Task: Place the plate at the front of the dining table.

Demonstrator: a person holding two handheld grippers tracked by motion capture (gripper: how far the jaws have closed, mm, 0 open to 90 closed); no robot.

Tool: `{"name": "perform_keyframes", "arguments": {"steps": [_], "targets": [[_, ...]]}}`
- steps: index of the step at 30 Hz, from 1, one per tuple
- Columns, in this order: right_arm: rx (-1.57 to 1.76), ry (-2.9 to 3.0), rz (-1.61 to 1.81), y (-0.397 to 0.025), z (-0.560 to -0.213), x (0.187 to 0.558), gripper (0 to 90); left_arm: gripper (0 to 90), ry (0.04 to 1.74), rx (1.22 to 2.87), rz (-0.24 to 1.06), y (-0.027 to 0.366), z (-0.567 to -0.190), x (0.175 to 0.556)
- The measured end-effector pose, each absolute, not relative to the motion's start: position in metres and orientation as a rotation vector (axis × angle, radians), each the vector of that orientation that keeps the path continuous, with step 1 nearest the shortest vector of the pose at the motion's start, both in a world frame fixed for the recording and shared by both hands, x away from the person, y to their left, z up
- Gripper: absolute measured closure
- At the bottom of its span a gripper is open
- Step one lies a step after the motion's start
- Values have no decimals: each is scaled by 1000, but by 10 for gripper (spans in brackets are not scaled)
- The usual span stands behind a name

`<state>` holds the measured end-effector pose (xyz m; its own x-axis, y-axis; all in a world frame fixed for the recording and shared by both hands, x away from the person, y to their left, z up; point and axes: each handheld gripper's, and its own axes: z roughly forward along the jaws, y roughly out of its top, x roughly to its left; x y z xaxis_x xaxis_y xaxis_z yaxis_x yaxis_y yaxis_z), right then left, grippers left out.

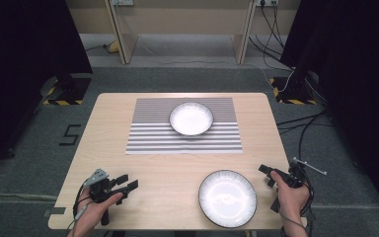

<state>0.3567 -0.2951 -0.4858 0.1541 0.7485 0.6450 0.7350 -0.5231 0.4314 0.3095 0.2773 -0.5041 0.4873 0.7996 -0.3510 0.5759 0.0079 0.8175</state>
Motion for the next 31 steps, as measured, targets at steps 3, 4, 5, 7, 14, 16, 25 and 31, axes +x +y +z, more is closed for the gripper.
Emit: {"name": "perform_keyframes", "arguments": {"steps": [3, 4, 5, 7, 14, 16, 25, 31], "targets": [[2372, 1526, 1347, -296, -486, 352, 460, 412, 1189, 1676, 263, 277, -504, 309], [2368, 1531, 1349, -296, -486, 351, 460, 412, 1190, 1676, 262, 277, -504, 309], [2373, 1524, 1352, -296, -486, 349, 460, 412, 1190, 1678, 263, 277, -505, 309], [2363, 1528, 1345, -296, -487, 346, 459, 412, 1190, 1679, 262, 276, -505, 309], [2366, 1525, 1349, -296, -491, 335, 455, 412, 1187, 1689, 253, 273, -507, 306], [2365, 1524, 1348, -296, -493, 331, 453, 412, 1186, 1688, 254, 273, -507, 306], [2373, 1501, 1342, -303, -499, 318, 452, 412, 1185, 1694, 245, 272, -509, 304], [2388, 1491, 1337, -305, -501, 314, 450, 412, 1179, 1695, 233, 269, -510, 299]]}}
